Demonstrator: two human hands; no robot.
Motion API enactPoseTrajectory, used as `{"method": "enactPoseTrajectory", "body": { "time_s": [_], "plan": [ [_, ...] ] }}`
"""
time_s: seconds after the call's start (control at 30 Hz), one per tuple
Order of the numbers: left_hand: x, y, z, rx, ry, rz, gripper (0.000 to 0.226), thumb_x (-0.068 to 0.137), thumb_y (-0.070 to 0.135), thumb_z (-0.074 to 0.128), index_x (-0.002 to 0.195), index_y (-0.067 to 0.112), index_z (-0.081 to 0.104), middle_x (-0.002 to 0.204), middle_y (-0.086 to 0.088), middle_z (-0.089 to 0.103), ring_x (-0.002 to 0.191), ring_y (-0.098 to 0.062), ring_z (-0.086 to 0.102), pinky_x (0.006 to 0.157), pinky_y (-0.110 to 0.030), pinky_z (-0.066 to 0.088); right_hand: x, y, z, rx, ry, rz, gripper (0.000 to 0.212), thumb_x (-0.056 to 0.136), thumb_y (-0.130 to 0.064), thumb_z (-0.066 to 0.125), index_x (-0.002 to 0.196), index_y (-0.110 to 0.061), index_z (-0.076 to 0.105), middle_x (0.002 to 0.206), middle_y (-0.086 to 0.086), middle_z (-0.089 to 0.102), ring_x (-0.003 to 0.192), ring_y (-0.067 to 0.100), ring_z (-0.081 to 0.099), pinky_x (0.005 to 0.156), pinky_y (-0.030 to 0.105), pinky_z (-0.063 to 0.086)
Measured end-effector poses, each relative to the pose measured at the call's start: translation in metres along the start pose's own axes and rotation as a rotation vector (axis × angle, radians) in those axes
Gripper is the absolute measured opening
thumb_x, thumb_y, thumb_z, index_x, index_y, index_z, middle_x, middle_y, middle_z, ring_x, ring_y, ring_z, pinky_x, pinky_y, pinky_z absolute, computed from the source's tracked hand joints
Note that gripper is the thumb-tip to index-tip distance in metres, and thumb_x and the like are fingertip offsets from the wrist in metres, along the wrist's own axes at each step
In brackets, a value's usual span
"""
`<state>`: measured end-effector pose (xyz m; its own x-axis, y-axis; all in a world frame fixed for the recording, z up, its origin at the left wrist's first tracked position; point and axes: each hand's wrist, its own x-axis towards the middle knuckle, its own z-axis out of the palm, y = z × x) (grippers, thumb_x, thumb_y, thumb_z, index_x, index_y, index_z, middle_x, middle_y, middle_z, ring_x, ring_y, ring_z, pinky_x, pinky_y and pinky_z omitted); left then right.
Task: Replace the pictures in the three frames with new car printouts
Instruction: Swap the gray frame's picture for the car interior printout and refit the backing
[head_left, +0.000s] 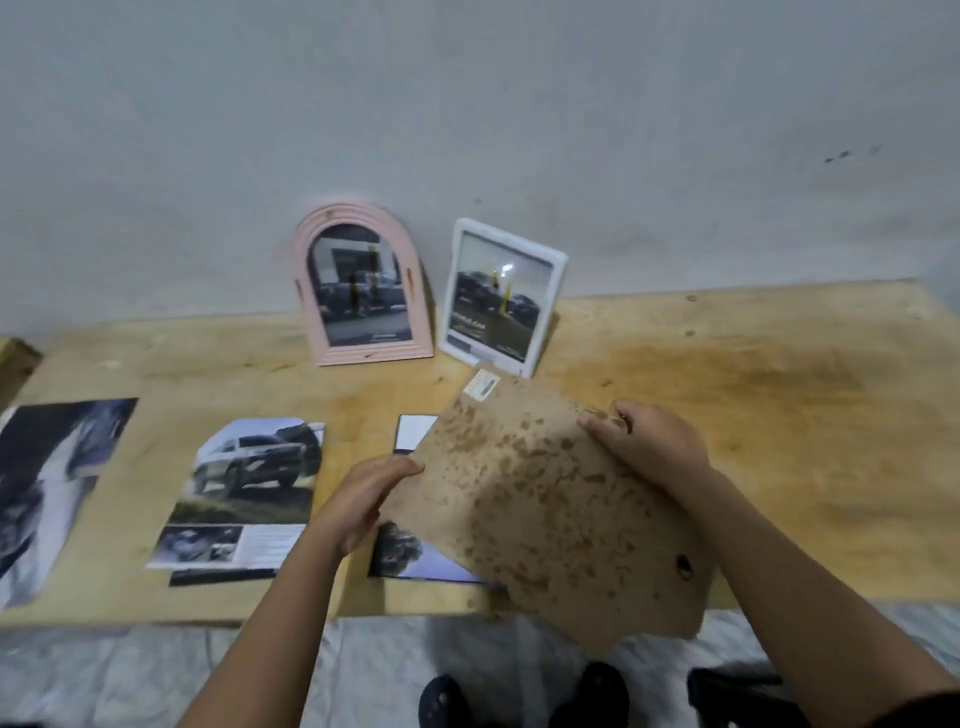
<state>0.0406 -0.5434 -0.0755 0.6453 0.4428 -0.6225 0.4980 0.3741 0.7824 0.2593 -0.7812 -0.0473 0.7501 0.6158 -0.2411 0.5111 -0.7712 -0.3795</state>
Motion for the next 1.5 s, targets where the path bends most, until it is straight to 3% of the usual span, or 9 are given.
{"method": "enactPoseTrajectory", "body": {
  "time_s": [0.1,0.23,0.43,0.53,0.8,0.9,1.03,1.2,1.5],
  "plan": [
    [-0.009,-0.016,-0.015,0.135,0.075,-0.052,0.033,0.083,0.037,0.067,0.087,0.004,0.069,0.086,-0.012,0.073,0.078,-0.029,0.069,0.067,-0.032,0.053,0.015,-0.034,0.019,-0.120,-0.052,-0.090,0.043,0.087,-0.067,0.034,0.079,-0.028,0.051,0.073,-0.009,0.053,0.072,0.015,0.049,0.054,0.027,0.034],
    [-0.013,-0.037,-0.025,0.175,0.221,-0.049,0.042,0.085,0.043,0.063,0.057,0.020,0.041,0.055,-0.004,0.047,0.048,-0.016,0.043,0.045,-0.021,0.030,0.028,-0.060,0.038,-0.150,-0.061,-0.134,0.042,0.088,-0.064,0.038,0.075,-0.025,0.049,0.071,-0.007,0.053,0.067,0.011,0.049,0.055,0.029,0.035],
    [-0.006,-0.056,-0.007,0.139,0.355,-0.012,0.051,0.089,0.036,0.057,0.053,0.022,0.025,0.050,0.001,0.024,0.044,-0.015,0.023,0.048,-0.028,0.015,0.050,-0.070,0.064,-0.220,-0.024,-0.060,0.040,0.091,-0.057,0.037,0.097,-0.021,0.054,0.096,0.000,0.060,0.099,0.023,0.053,0.088,0.042,0.031],
    [-0.002,-0.061,0.005,0.223,0.373,0.020,0.042,0.093,0.036,0.050,0.059,0.017,0.032,0.056,0.001,0.032,0.051,-0.016,0.030,0.050,-0.030,0.021,0.056,-0.066,0.078,-0.314,0.024,-0.011,0.044,0.094,-0.053,0.029,0.113,-0.020,0.052,0.117,0.005,0.056,0.114,0.025,0.044,0.094,0.044,0.031],
    [0.003,-0.066,0.018,0.318,0.447,0.168,0.019,0.097,0.021,0.044,0.084,0.009,0.037,0.073,-0.001,0.043,0.061,-0.013,0.040,0.046,-0.016,0.032,0.059,-0.055,0.098,-0.244,0.064,0.015,0.039,0.096,-0.043,0.032,0.113,-0.013,0.050,0.119,0.010,0.052,0.111,0.027,0.042,0.093,0.041,0.035],
    [0.005,-0.072,0.017,0.568,0.533,0.222,0.012,0.091,0.017,0.053,0.096,0.008,0.047,0.091,-0.002,0.044,0.083,-0.018,0.045,0.064,-0.018,0.036,0.048,-0.053,0.102,-0.141,0.123,-0.018,0.036,0.095,-0.033,0.037,0.120,-0.010,0.049,0.125,0.011,0.047,0.115,0.026,0.039,0.095,0.039,0.037],
    [0.004,-0.080,0.010,0.744,0.583,0.226,0.036,0.088,0.017,0.058,0.121,0.008,0.049,0.118,-0.008,0.043,0.107,-0.022,0.042,0.083,-0.024,0.036,0.020,-0.035,0.097,-0.109,0.218,0.069,0.047,0.091,-0.032,0.050,0.131,-0.008,0.044,0.137,0.013,0.040,0.127,0.030,0.034,0.103,0.043,0.032],
    [0.007,-0.088,-0.001,0.632,0.520,0.223,0.024,0.092,0.010,0.049,0.115,0.006,0.057,0.107,-0.005,0.046,0.098,-0.018,0.039,0.080,-0.022,0.032,-0.012,-0.001,0.101,0.098,0.219,0.478,0.055,0.086,-0.035,0.058,0.124,0.002,0.044,0.122,0.025,0.045,0.117,0.041,0.038,0.093,0.048,0.040],
    [0.012,-0.096,-0.003,0.637,0.481,0.310,0.028,0.092,0.009,0.051,0.119,0.006,0.058,0.097,-0.003,0.044,0.092,-0.018,0.043,0.082,-0.021,0.035,-0.008,0.001,0.106,0.344,0.204,0.426,0.061,0.085,-0.029,0.065,0.137,-0.010,0.041,0.129,0.021,0.036,0.123,0.039,0.034,0.099,0.047,0.039]
  ]
}}
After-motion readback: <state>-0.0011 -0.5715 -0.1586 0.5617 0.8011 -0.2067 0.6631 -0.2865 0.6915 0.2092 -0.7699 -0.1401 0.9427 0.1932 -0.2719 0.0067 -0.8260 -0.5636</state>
